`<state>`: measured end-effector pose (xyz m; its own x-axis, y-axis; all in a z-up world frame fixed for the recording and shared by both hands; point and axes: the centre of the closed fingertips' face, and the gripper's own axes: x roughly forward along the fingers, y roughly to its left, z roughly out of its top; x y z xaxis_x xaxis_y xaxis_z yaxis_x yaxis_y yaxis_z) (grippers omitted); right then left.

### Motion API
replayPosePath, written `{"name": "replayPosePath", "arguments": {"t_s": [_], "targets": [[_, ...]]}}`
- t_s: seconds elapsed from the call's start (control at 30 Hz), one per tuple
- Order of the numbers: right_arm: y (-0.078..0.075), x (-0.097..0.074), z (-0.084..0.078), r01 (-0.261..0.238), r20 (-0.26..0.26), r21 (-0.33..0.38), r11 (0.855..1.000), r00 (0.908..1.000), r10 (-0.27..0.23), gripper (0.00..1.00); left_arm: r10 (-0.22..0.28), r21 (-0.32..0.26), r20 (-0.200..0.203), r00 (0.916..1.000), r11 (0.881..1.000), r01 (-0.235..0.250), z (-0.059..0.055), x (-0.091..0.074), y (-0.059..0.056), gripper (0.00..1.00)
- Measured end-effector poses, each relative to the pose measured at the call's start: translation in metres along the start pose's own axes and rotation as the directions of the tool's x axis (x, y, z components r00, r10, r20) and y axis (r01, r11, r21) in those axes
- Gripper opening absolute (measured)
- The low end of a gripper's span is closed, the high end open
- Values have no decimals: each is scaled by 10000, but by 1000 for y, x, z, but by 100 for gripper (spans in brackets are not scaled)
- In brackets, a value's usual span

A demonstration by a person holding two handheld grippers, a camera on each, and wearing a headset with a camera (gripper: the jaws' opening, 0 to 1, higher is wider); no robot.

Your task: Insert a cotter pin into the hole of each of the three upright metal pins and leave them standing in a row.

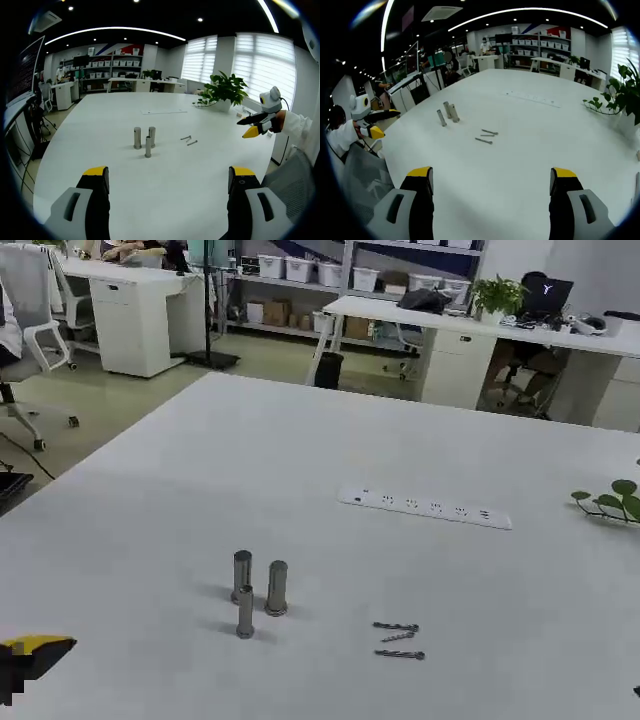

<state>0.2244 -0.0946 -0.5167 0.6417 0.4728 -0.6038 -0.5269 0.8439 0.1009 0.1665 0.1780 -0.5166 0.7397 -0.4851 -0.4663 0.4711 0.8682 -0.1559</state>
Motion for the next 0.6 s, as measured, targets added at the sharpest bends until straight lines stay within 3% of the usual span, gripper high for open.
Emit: {"name": "replayPosePath", "arguments": {"t_s": [0.1,0.23,0.6], "targets": [[0,0,-1,-11,-74,11,10000,10000,11,97,38,3,-22,10000,10000,-38,-1,1,1,99],[0,1,-2,-51,-116,27,10000,9999,52,97,15,501,-83,10000,9987,-11,-2,2,-2,99],[1,2,-4,-123,-186,34,9999,9997,124,97,-68,409,-344,9994,9991,83,-5,4,-3,99]]}}
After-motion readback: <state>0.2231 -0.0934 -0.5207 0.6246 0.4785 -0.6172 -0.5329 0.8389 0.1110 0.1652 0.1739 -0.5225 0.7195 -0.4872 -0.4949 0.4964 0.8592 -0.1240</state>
